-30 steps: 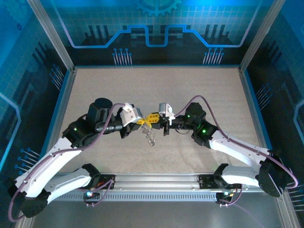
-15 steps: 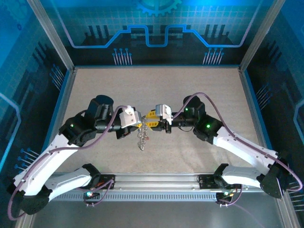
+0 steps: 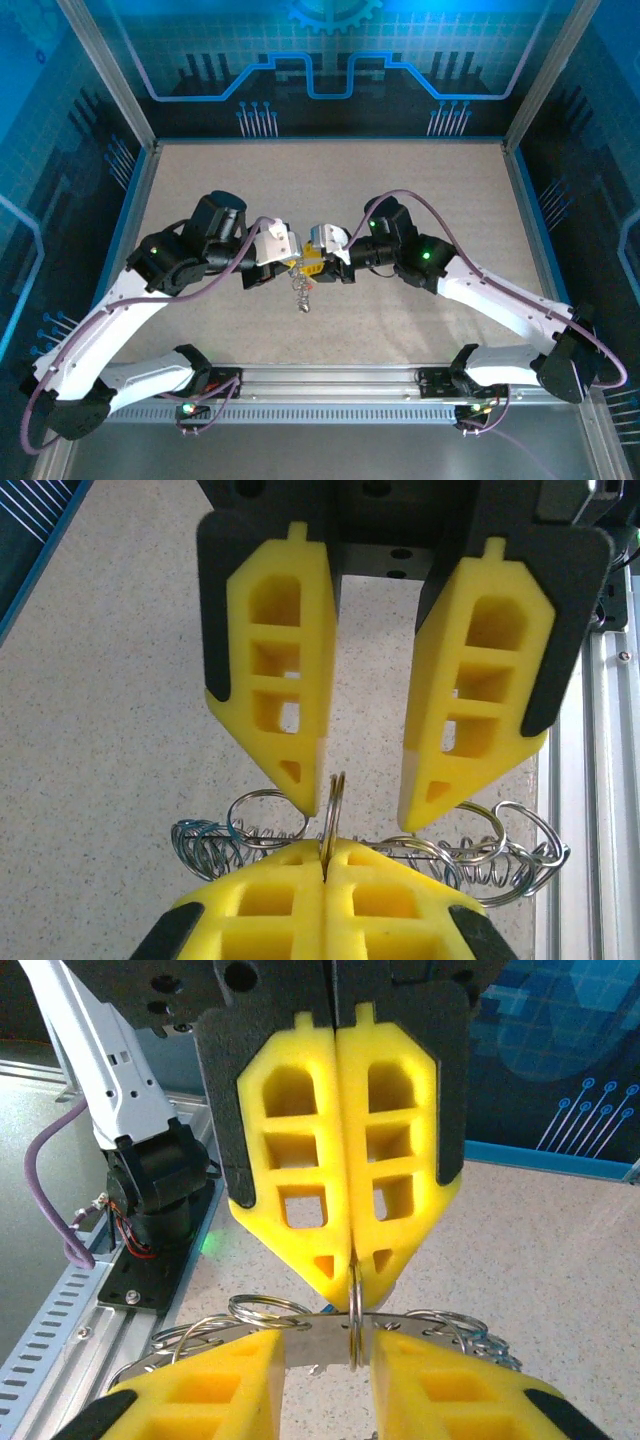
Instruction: Put the keys on the keyring
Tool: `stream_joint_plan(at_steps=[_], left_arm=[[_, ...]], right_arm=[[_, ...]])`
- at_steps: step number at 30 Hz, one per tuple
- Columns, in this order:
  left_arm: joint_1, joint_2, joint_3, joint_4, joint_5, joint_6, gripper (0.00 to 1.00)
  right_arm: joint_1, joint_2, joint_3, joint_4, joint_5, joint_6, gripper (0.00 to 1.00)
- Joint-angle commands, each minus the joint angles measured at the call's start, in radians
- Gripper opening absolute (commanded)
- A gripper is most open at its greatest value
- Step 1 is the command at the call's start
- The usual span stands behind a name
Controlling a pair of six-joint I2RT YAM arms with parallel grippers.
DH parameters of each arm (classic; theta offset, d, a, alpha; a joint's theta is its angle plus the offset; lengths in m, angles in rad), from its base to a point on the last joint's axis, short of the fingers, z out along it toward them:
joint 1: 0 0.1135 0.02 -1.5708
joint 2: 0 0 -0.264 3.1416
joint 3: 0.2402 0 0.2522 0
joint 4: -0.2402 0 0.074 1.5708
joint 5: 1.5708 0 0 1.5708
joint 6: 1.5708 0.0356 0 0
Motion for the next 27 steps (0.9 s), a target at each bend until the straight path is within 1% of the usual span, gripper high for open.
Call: stream_joint_plan(at_steps=[1, 7, 9, 20, 21, 22, 25, 26, 27], left_arm=[[-0.006, 0.002, 0.043, -0.024, 0.009, 0.017, 0.00], [-0.006, 0.013, 0.044, -0.035, 0.031, 0.009, 0.00], [-0.006, 0.022, 0.048, -0.041, 0.040, 0.008, 0.00], [-0.020, 0.032, 0.053, -0.028, 0.061, 0.005, 0.00], [-0.019, 0.030, 0.051, -0.026, 0.063, 0.006, 0.00], [-0.020, 0.025, 0.047, -0.025, 0.063, 0.008, 0.00], [-0.020, 0.010, 0.035, -0.022, 0.064, 0.016, 0.00], [-0.020, 0.006, 0.031, -0.023, 0.061, 0.017, 0.00], [-0.020, 0.000, 0.026, -0.025, 0.057, 0.020, 0.03]], right_arm=[[0.016, 0.004, 0.030, -0.022, 0.008, 0.009, 0.27], [0.023, 0.012, 0.043, -0.027, 0.003, 0.002, 0.27], [0.023, 0.015, 0.044, -0.030, 0.000, 0.001, 0.24], [0.032, 0.035, 0.045, -0.050, 0.002, -0.001, 0.20], [0.033, 0.035, 0.040, -0.048, 0.007, 0.002, 0.19], [0.032, 0.035, 0.036, -0.044, 0.015, 0.007, 0.16], [0.031, 0.028, 0.024, -0.032, 0.032, 0.014, 0.00], [0.031, 0.023, 0.021, -0.025, 0.031, 0.017, 0.00], [0.030, 0.018, 0.015, -0.016, 0.030, 0.022, 0.00]])
